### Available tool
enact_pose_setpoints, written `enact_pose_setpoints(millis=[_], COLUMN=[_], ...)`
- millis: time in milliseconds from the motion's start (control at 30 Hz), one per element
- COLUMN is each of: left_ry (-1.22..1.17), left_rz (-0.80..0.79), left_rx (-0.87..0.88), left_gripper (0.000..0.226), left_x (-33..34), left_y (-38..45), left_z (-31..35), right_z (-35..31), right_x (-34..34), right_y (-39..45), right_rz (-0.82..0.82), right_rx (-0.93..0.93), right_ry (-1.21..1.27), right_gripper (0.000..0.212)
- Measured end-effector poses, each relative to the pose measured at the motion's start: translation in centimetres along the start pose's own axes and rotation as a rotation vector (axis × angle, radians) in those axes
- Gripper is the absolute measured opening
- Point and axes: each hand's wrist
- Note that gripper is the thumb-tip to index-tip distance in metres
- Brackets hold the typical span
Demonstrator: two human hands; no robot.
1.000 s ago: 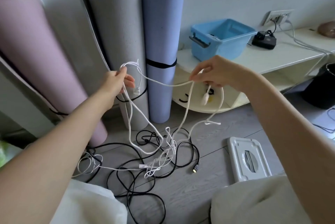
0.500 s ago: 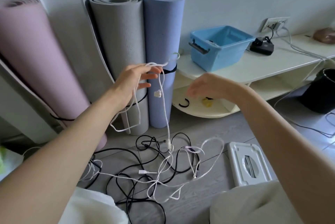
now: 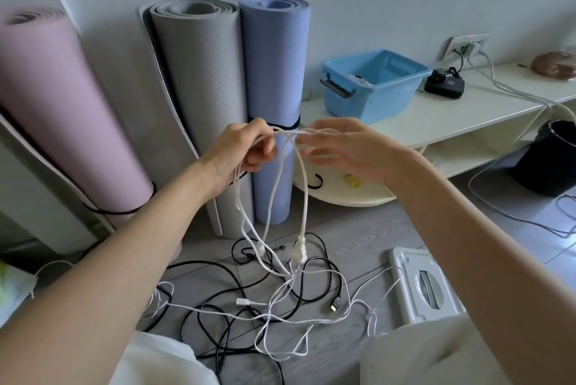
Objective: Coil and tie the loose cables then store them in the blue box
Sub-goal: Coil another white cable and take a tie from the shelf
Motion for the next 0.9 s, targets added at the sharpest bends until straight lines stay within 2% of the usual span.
enact_pose_setpoints(millis=[67,167,233,300,367,467,500,600,700,733,800,900], left_ry=[0.001,0.130,0.193,0.211,0.230,0.305,0.361,0.543,0.720,0.689,0.440,-0.038], left_rz=[0.016,0.020,0.002,-0.003,-0.001,0.026,0.052,0.081,0.039,0.065,0.094,-0.147], left_rx=[-0.005,-0.042,-0.092,-0.119,-0.141,-0.197,-0.211,-0.229,-0.188,-0.128,0.002,0.005], left_gripper=[0.043,0.041,0.042,0.043,0.044,0.046,0.047,0.049,0.024,0.017,0.030,0.037], left_x=[0.0,-0.4,-0.8,-1.2,-1.5,-2.1,-2.3,-3.1,-2.9,-2.5,-1.3,1.0], left_y=[0.1,0.1,0.1,0.2,0.5,1.0,1.2,1.4,1.6,1.5,1.4,0.8], left_z=[0.0,-0.4,-0.9,-1.5,-2.1,-3.5,-4.0,-5.1,-5.0,-4.5,-2.7,0.0], right_z=[0.4,0.7,0.6,0.5,0.8,0.8,0.6,-0.3,-1.2,-1.5,-1.8,-2.0], right_x=[0.6,0.8,0.4,-0.3,-0.7,-1.5,-2.0,-2.8,-2.0,-1.3,0.3,1.9], right_y=[-0.1,-0.3,-0.1,0.2,0.6,0.8,0.8,0.3,0.0,-0.1,-0.1,0.1], right_rz=[-0.075,-0.135,-0.049,0.114,0.247,0.365,0.402,0.497,0.459,0.398,0.252,0.160], right_rx=[0.099,0.138,0.095,0.051,0.032,0.031,0.034,-0.007,-0.093,-0.119,-0.154,-0.238], right_ry=[0.124,0.094,0.035,-0.095,-0.302,-0.701,-0.766,-0.768,-0.752,-0.740,-0.718,-0.710], right_gripper=[0.008,0.007,0.005,0.009,0.015,0.020,0.019,0.016,0.012,0.010,0.007,0.007])
Point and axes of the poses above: each hand's wrist, its own y-axis towards the middle knuckle, its own x-axis out of the palm, z = x × y, and after that the axes turned 3 degrees about -x, right-handed
